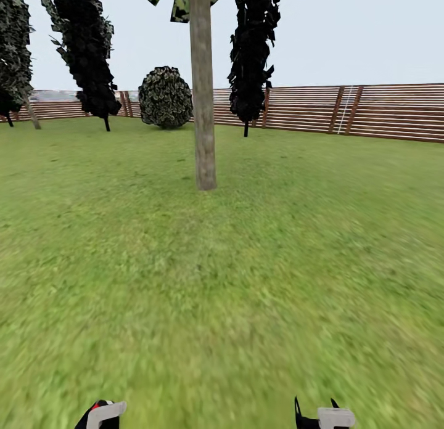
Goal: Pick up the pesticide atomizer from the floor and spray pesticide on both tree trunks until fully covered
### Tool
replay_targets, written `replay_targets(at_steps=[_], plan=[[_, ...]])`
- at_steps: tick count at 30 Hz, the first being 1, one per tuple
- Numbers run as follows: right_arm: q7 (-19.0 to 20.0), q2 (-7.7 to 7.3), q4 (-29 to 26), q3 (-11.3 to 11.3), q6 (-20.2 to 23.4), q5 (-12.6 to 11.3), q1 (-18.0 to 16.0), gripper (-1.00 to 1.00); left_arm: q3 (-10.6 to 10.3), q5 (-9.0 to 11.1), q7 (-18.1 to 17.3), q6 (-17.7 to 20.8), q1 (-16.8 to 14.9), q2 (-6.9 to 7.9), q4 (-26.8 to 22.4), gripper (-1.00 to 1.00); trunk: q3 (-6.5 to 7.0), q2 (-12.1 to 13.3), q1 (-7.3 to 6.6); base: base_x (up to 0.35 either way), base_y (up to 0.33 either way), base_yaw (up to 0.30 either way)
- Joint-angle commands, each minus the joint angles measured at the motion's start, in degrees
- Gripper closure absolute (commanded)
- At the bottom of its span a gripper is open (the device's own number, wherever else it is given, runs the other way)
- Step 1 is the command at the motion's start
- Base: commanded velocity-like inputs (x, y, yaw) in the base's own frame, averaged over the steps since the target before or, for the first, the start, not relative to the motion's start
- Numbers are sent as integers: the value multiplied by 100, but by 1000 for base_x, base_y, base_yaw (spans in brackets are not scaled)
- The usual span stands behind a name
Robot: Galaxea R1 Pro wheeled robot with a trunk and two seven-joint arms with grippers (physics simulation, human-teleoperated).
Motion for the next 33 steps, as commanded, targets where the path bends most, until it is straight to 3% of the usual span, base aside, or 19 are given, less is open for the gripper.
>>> replay_targets(at_steps=[1, 33], plan=[[0, 0, 0, 0, 0, 0, 0, -100, 0, -4, -2, 0, 0, 1, -1, 100, 0, 0, 0, 338, 0, 0], [0, 0, 0, 0, -6, -1, 0, -100, 1, -4, 1, 0, 0, 0, -1, 100, 0, 0, 0, 338, 0, 0]])
